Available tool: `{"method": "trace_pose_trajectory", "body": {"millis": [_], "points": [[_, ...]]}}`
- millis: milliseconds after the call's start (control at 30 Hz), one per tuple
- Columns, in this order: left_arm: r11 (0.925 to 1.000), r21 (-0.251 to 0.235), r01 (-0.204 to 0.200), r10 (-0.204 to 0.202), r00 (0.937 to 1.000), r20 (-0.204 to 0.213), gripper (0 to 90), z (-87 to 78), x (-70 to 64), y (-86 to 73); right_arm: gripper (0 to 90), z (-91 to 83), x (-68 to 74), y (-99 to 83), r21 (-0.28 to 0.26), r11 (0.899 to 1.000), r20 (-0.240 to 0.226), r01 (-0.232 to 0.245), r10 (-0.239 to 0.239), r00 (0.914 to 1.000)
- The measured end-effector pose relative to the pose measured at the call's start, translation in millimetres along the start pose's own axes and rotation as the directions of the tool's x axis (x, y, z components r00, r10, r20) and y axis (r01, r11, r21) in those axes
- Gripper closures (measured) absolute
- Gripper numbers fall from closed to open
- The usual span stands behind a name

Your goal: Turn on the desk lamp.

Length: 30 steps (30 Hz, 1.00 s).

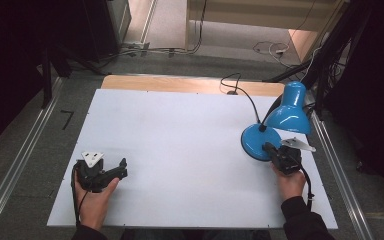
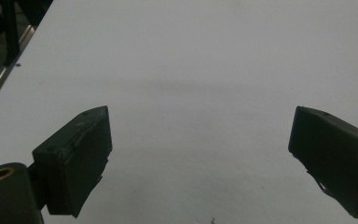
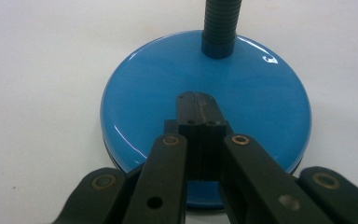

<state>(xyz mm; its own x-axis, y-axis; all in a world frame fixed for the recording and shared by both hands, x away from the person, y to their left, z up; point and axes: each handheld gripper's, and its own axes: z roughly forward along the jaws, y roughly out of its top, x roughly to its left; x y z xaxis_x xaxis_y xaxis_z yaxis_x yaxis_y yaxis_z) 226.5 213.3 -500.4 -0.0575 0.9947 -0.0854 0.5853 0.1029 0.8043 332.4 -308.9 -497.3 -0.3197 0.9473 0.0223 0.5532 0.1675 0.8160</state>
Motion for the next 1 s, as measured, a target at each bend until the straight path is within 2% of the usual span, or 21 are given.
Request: {"method": "trace_pose_trajectory", "body": {"millis": [467,733,1000], "points": [[1.0000,-0.001,0.001,-0.001,1.0000,0.000,6.9,-0.3,-0.1,-0.1,87.8,0.1,-0.2,-0.6,-0.001,1.000,0.002,-0.005,0.005,1.0000],[1.0000,0.000,-0.003,0.003,1.0000,0.002,6.9,-0.3,-0.3,0.0,88.0,-1.2,3.7,-2.6,0.006,1.000,0.000,0.018,-0.018,0.9998],[1.0000,0.002,0.000,0.000,1.0000,0.001,6.9,0.1,-0.2,0.0,87.7,-1.0,2.8,-2.2,0.006,1.000,-0.010,0.005,-0.005,0.9999]]}}
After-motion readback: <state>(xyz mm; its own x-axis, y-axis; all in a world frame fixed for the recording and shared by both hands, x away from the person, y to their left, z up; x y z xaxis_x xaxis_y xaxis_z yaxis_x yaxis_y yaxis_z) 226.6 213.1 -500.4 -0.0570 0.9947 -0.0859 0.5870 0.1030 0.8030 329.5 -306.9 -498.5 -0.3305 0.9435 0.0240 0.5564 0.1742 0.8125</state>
